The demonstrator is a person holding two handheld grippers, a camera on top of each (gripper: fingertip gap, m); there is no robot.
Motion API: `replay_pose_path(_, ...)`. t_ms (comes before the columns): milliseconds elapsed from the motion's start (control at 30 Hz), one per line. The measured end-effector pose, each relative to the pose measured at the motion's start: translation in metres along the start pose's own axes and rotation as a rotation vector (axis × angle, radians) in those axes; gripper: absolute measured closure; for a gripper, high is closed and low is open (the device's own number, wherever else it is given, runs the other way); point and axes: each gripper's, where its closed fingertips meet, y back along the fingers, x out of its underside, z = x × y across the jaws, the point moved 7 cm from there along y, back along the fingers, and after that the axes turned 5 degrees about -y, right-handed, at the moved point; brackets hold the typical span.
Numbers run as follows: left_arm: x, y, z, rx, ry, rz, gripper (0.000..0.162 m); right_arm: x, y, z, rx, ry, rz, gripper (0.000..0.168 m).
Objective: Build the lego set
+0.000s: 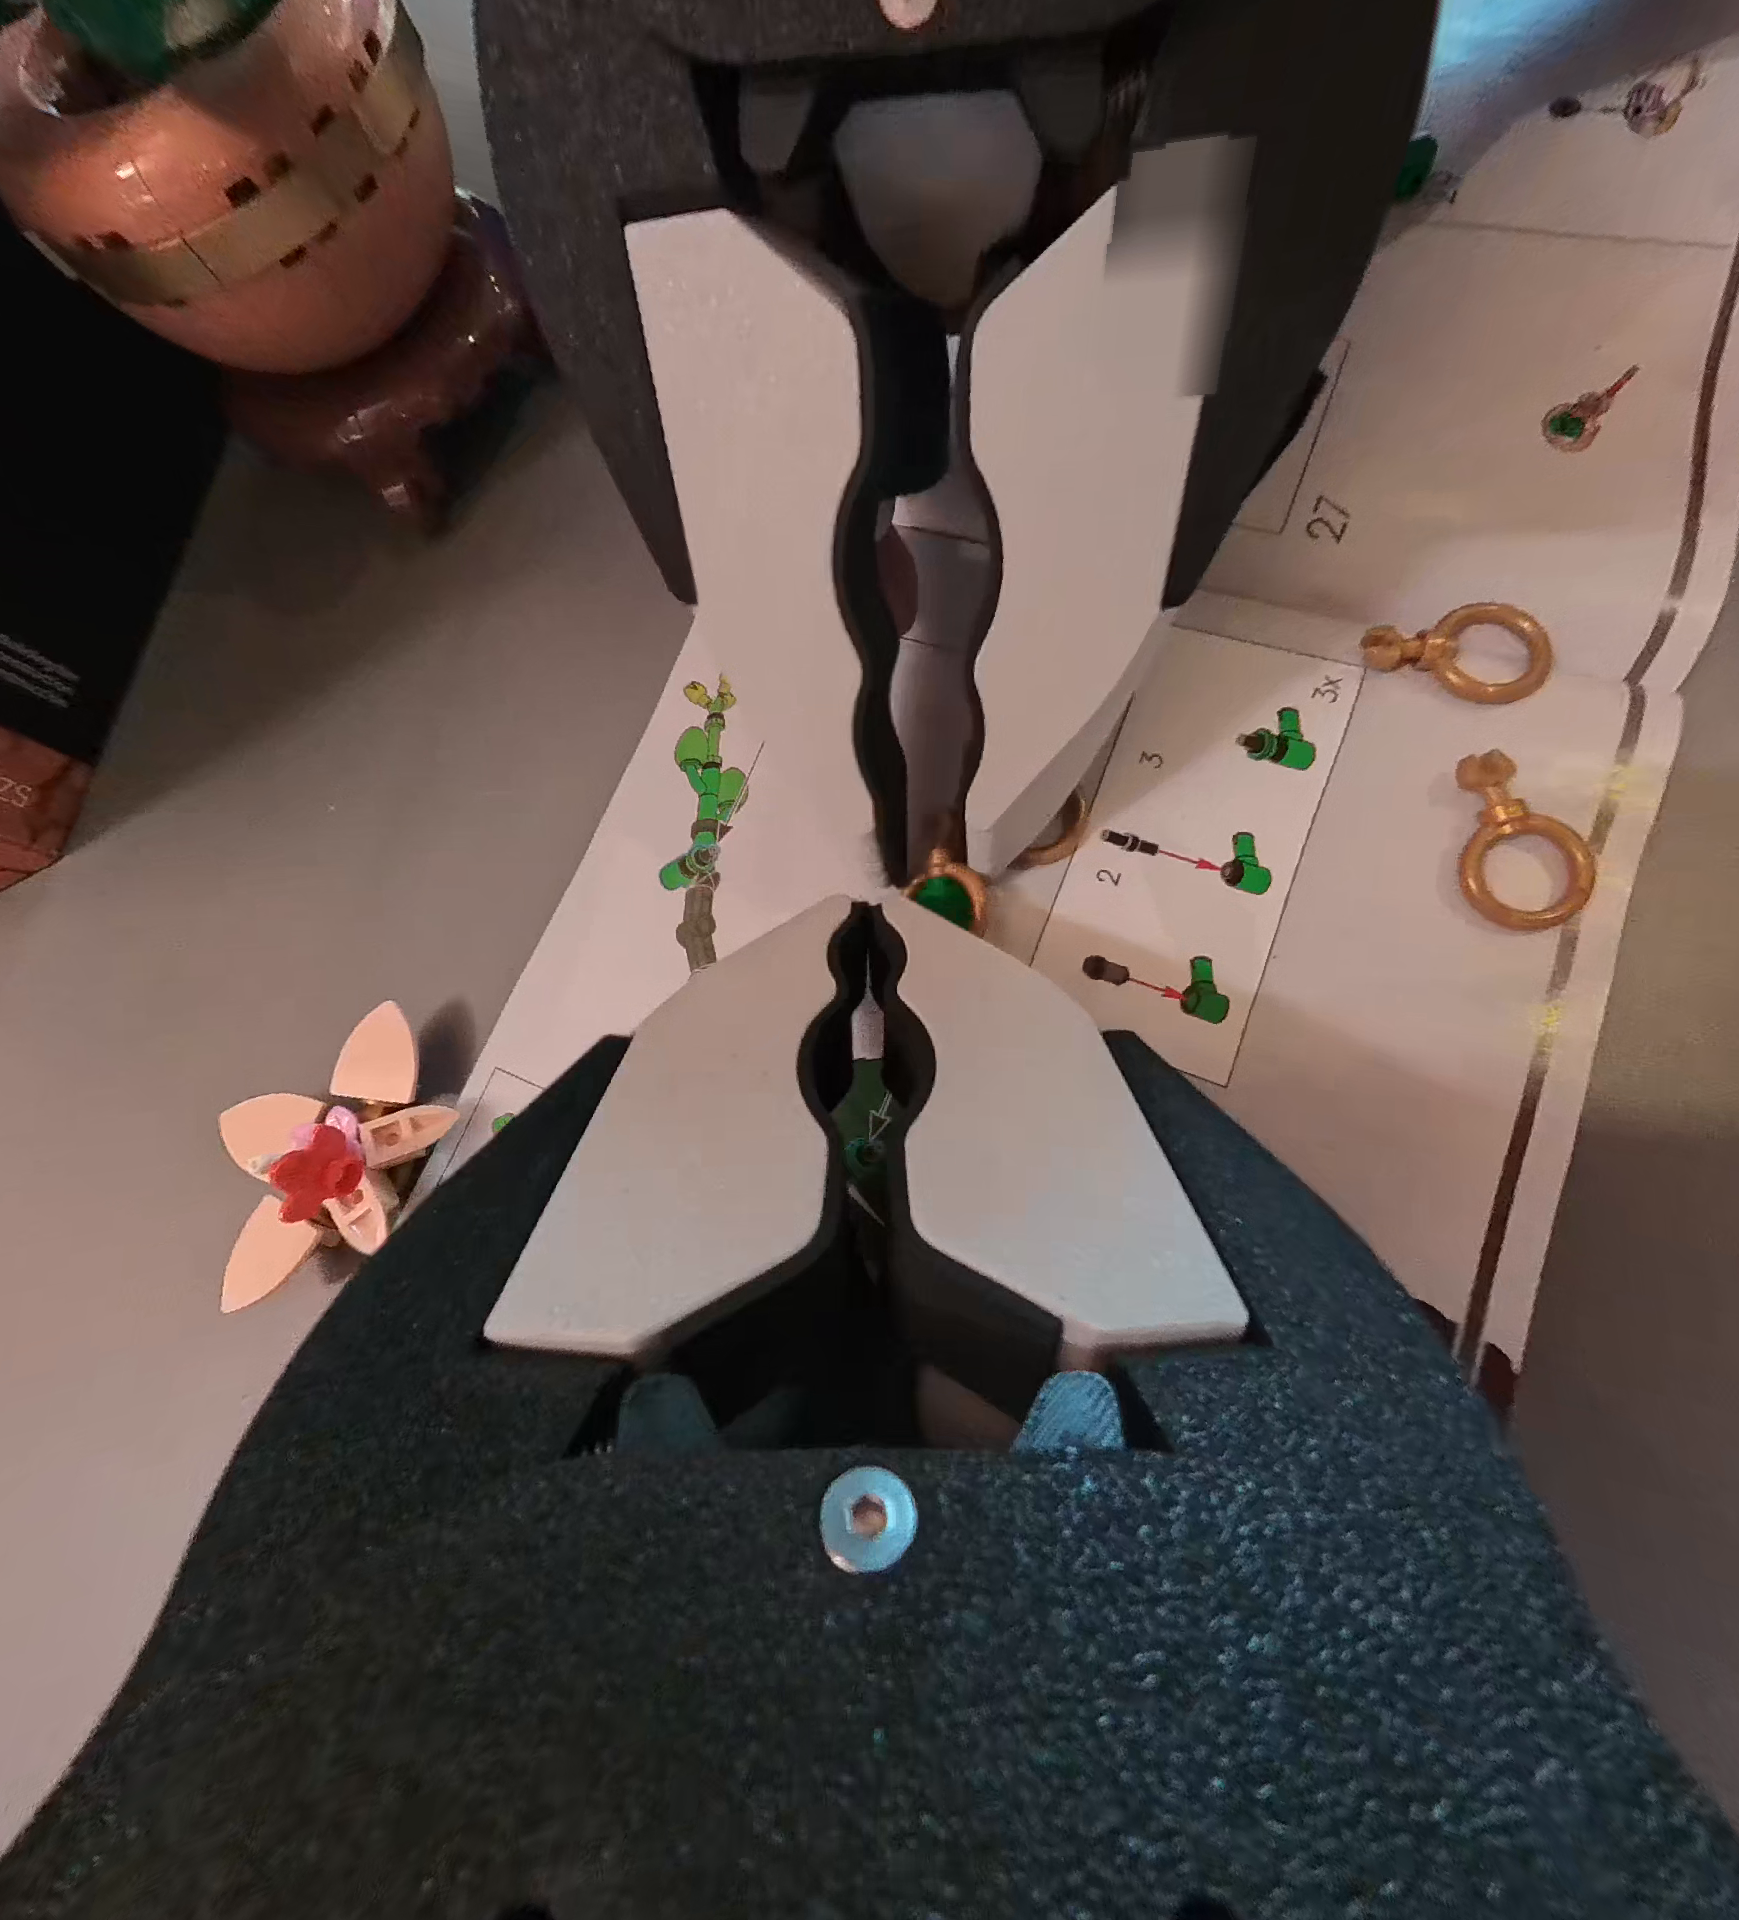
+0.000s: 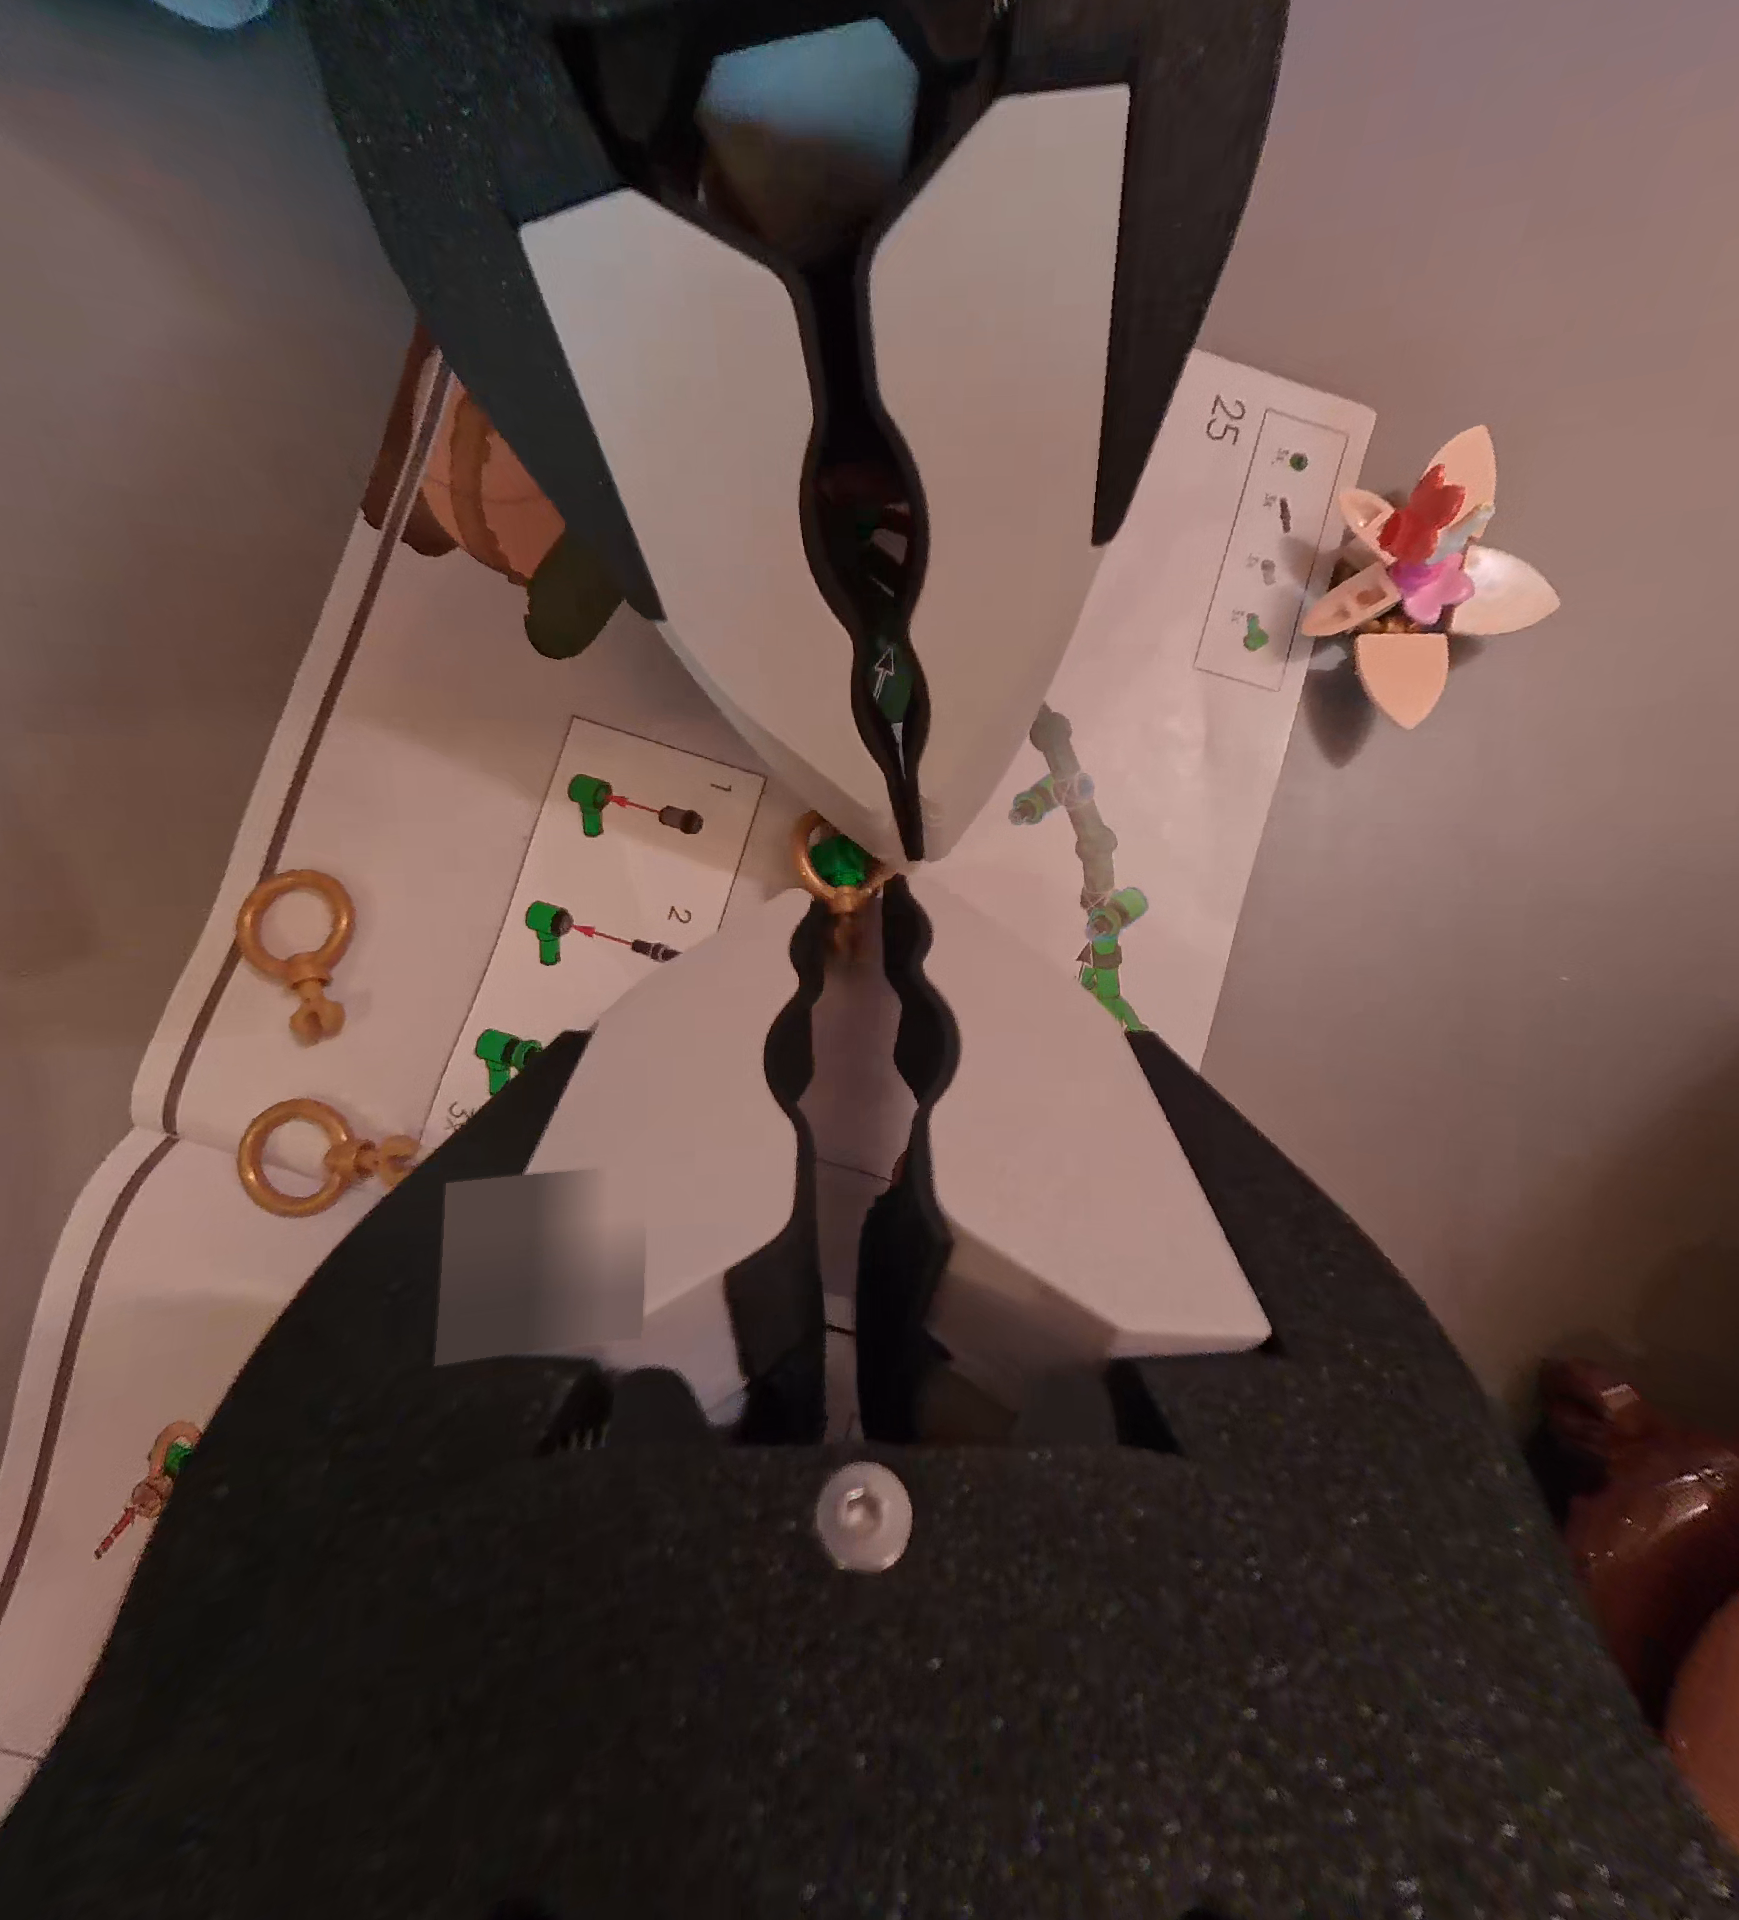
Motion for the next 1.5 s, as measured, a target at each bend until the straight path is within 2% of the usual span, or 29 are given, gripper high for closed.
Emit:
replay_pose_path(200, -0.001, 0.005, 0.001, -0.049, -0.006, -0.013, 0.162, 0.000, 0.004, 0.001, 0.008, 0.005, 0.005, 0.154)
replay_pose_path(333, -0.003, 0.023, -0.004, -0.153, -0.019, -0.044, 0.153, 0.001, 0.012, -0.001, -0.021, -0.086, -0.018, 0.156)
replay_pose_path(400, 0.000, 0.030, -0.008, -0.200, 0.033, -0.038, 0.148, 0.004, 0.010, 0.000, -0.054, -0.112, -0.031, 0.154)
replay_pose_path(533, 0.002, 0.040, -0.016, -0.253, 0.172, -0.105, 0.137, 0.002, 0.003, 0.005, 0.027, -0.029, -0.040, 0.152)
replay_pose_path(667, 0.001, 0.048, -0.021, -0.306, 0.126, -0.217, 0.127, 0.000, 0.000, 0.006, 0.054, -0.003, -0.037, 0.160)
replay_pose_path(733, -0.002, 0.048, -0.027, -0.303, 0.014, -0.266, 0.127, 0.001, 0.000, 0.006, 0.055, 0.013, -0.063, 0.161)
replay_pose_path(833, -0.005, 0.045, -0.031, -0.368, -0.155, -0.229, 0.127, -0.003, 0.009, 0.012, 0.007, 0.053, -0.149, 0.161)
replay_pose_path(1000, -0.026, 0.043, -0.043, -0.393, -0.320, -0.225, 0.132, -0.020, 0.034, 0.034, 0.037, 0.230, -0.243, 0.161)
replay_pose_path(1067, -0.030, 0.043, -0.046, -0.390, -0.353, -0.222, 0.141, -0.024, 0.040, 0.040, 0.039, 0.250, -0.243, 0.161)
replay_pose_path(1333, -0.037, 0.045, -0.057, -0.368, -0.388, -0.268, 0.154, -0.029, 0.052, 0.052, 0.021, 0.257, -0.249, 0.161)
replay_pose_path(1367, -0.039, 0.046, -0.058, -0.366, -0.372, -0.287, 0.154, -0.030, 0.054, 0.053, 0.023, 0.252, -0.260, 0.160)
replay_pose_path(1433, -0.041, 0.051, -0.058, -0.364, -0.309, -0.363, 0.154, -0.030, 0.060, 0.055, 0.053, 0.232, -0.310, 0.145)
replay_pose_path(1500, -0.044, 0.059, -0.059, -0.321, -0.174, -0.490, 0.154, -0.029, 0.070, 0.060, 0.073, 0.219, -0.424, 0.143)
